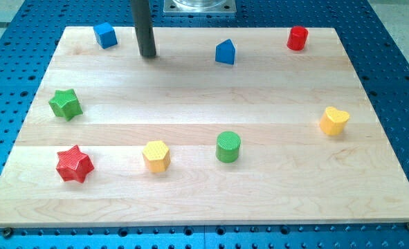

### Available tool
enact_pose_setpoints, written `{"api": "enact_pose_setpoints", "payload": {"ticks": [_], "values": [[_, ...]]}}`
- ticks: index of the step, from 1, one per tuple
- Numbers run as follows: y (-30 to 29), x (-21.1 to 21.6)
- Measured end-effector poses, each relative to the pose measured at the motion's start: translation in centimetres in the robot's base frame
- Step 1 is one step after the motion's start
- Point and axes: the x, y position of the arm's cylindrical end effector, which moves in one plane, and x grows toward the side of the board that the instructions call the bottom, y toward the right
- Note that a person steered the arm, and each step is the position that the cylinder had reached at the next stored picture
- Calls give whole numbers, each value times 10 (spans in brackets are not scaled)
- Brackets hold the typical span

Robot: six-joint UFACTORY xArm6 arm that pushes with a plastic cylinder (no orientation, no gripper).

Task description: Put the cube at the top of the green star

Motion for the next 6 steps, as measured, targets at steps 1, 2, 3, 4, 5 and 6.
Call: {"api": "enact_pose_setpoints", "payload": {"ticks": [1, 2, 3, 4, 5, 6], "values": [[-49, -47], [-96, -31], [-116, 5], [-138, -10], [-151, 88], [-157, 84]]}}
